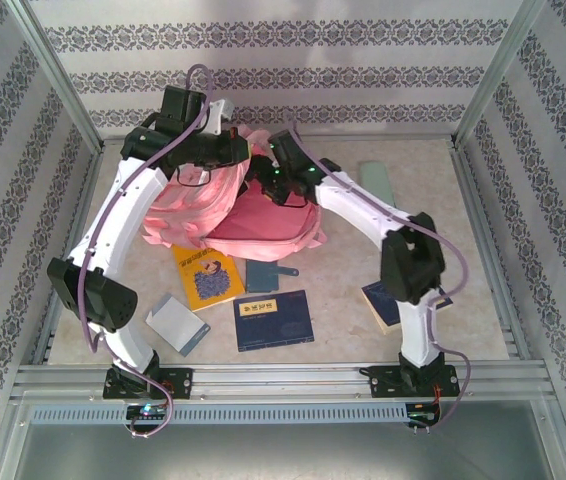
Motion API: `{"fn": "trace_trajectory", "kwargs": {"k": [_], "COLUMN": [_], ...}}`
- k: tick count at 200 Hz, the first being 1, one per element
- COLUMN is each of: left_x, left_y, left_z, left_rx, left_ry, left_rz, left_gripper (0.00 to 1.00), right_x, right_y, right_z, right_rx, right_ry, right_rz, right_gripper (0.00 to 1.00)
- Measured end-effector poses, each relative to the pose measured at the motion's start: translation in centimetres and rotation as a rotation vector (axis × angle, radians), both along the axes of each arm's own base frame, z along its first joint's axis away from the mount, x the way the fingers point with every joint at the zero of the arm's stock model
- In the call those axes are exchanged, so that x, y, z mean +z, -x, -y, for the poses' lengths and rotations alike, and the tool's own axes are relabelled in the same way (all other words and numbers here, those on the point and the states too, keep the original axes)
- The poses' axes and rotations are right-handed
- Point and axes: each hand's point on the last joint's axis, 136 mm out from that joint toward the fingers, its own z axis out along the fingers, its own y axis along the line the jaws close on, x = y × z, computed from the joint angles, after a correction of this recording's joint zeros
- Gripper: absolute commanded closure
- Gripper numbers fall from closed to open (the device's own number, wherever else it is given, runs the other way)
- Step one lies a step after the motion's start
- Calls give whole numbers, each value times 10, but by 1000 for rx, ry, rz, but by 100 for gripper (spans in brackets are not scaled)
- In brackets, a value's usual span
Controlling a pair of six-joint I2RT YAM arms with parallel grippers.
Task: Pack the student bag
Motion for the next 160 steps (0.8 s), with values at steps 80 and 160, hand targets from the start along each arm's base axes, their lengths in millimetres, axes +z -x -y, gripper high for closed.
{"fn": "trace_trajectory", "kwargs": {"k": [80, 160], "left_x": [-2, -21], "left_y": [-6, 3], "left_z": [-8, 1], "left_rx": [46, 44], "left_ry": [-42, -26], "left_rz": [11, -9], "left_gripper": [100, 100], "right_x": [59, -31], "right_y": [46, -22], "right_z": [144, 302], "right_rx": [-11, -202], "right_ry": [231, 685], "right_rz": [189, -7], "right_gripper": [14, 2]}}
